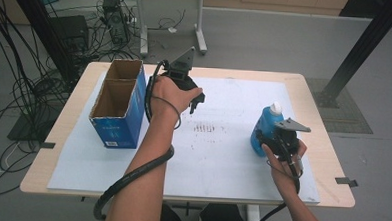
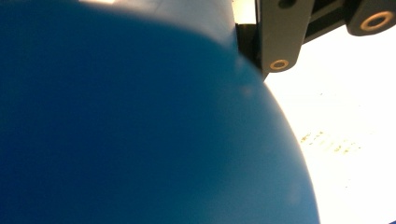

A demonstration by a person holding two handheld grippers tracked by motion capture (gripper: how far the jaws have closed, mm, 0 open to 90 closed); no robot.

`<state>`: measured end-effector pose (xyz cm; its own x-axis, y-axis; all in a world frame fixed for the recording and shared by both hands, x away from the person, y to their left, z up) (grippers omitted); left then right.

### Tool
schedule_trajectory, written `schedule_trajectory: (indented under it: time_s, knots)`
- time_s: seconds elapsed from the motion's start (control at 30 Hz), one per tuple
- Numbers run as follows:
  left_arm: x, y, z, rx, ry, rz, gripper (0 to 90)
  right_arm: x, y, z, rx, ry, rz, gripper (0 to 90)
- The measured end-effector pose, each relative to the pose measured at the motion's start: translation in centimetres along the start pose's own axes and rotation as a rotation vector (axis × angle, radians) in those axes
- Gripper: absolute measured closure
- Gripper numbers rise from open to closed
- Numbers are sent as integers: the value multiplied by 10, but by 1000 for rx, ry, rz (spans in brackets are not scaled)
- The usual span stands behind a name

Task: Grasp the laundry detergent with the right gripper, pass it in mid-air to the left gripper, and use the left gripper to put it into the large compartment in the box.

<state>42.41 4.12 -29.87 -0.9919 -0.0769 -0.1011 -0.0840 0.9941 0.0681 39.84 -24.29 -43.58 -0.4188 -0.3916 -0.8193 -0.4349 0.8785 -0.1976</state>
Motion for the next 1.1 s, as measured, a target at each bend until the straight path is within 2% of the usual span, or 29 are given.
schedule_trajectory:
  time_s: [0.37,0.4,0.77,1.1]
  knots:
    - [0,-1,-3,1,-8,9,57,0,-1,0,-2,-3,4,448]
    - [1,-1,-3,11,-7,18,57,-1,-1,1,0,-1,0,448]
    - [2,8,-8,8,-16,15,58,-1,-3,1,-3,0,2,448]
    - [3,10,-14,14,-27,20,58,-2,-2,1,-9,-5,-6,447]
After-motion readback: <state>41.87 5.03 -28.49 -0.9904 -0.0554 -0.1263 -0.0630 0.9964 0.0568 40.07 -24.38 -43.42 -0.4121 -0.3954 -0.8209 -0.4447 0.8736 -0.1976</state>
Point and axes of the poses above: each handheld gripper's, and its own axes: z roughly forward along the jaws, x roughly out of its underside, y roughly to its left, the point moved 7 cm from there along z, roughly forward along the jaws, and after that the axes turned 12 degrees about -z, right-handed, at the moved point
